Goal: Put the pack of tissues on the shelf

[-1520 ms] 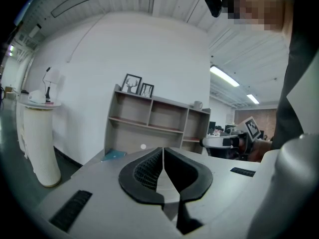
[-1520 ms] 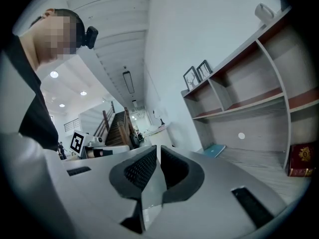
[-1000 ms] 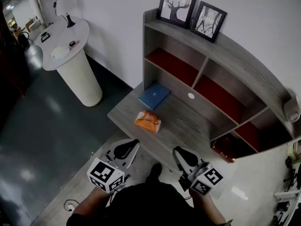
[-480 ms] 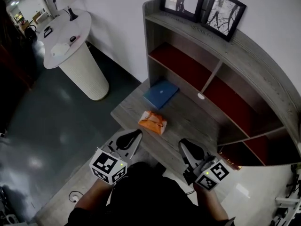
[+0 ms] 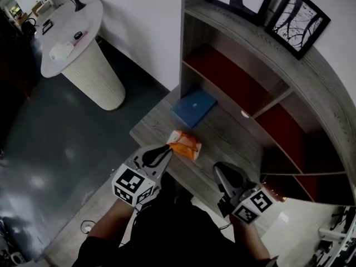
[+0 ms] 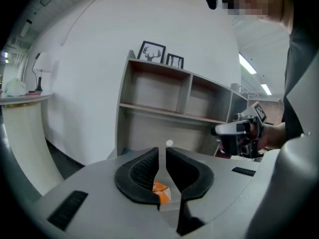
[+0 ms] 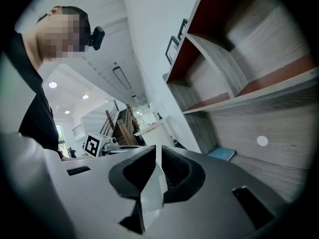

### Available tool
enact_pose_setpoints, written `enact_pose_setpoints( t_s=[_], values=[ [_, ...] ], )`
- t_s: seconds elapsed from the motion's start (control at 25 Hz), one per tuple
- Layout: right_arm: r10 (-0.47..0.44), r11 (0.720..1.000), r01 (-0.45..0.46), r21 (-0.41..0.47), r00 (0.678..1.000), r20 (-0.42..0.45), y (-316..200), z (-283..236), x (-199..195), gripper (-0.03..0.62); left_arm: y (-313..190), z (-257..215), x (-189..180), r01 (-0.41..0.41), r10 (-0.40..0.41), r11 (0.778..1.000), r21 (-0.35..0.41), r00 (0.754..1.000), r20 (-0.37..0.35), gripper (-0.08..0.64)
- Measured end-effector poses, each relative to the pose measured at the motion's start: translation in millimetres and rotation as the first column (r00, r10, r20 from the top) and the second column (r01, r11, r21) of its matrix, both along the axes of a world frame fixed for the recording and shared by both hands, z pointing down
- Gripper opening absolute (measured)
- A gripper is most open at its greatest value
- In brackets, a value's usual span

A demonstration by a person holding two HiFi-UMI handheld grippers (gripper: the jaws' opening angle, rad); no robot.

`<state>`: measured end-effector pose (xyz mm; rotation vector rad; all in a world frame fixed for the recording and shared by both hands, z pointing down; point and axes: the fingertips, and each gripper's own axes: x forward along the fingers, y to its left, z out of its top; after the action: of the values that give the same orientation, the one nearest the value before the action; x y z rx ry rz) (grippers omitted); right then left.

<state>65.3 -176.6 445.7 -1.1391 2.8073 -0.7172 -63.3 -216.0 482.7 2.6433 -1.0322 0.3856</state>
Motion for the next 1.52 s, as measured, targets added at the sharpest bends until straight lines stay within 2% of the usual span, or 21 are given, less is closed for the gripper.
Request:
enact_pose_setpoints(
  t_s=[0.12,0.28,0.6,0.8,1.04,1.24,1.4,1.52],
  values=[
    [-0.004,1.000,0.004,-0.023,1.000,-0.007,-10.9,10.6,-7.6,0.020,-11.4,24.8,-1.7,-0.026,0.027,0.999,-0.045,0.999,0.018,0.104],
    [-0.010,0.998,0.010,-0.059,1.000,-0.002,-23.6,27.5,-15.7,0.020,-24.2,61.3,-7.9,-0.043,0.049,0.995,-0.091,0.997,0.065,0.126],
    [-0.052,0.992,0.049,-0.118,0.998,-0.028,-37.0,69.9,-24.1,0.021,-43.3,130.2,-11.1,-0.060,0.080,0.982,-0.177,0.991,0.110,0.196],
    [-0.066,0.988,0.062,-0.144,0.998,-0.019,-38.1,86.4,-28.4,0.021,-47.2,173.4,-4.6,-0.095,0.134,0.966,-0.242,0.979,0.153,0.204],
    [-0.059,0.983,0.055,-0.177,0.998,-0.015,-36.8,98.7,-28.6,0.021,-51.5,222.3,-0.5,-0.146,0.219,0.949,-0.279,0.942,0.255,0.229],
    [-0.032,0.983,0.029,-0.182,0.999,-0.013,-35.5,95.6,-21.9,0.020,-55.0,257.7,-2.5,-0.130,0.239,0.938,-0.321,0.915,0.326,0.228],
    [-0.011,0.983,0.009,-0.184,1.000,-0.011,-35.9,91.0,-16.7,0.021,-54.4,263.4,4.9,-0.155,0.269,0.929,-0.337,0.906,0.326,0.222],
    [0.004,0.983,-0.006,-0.183,1.000,-0.010,-34.4,82.6,-13.3,0.021,-49.6,262.3,13.3,-0.191,0.305,0.921,-0.341,0.896,0.322,0.181]
  ],
)
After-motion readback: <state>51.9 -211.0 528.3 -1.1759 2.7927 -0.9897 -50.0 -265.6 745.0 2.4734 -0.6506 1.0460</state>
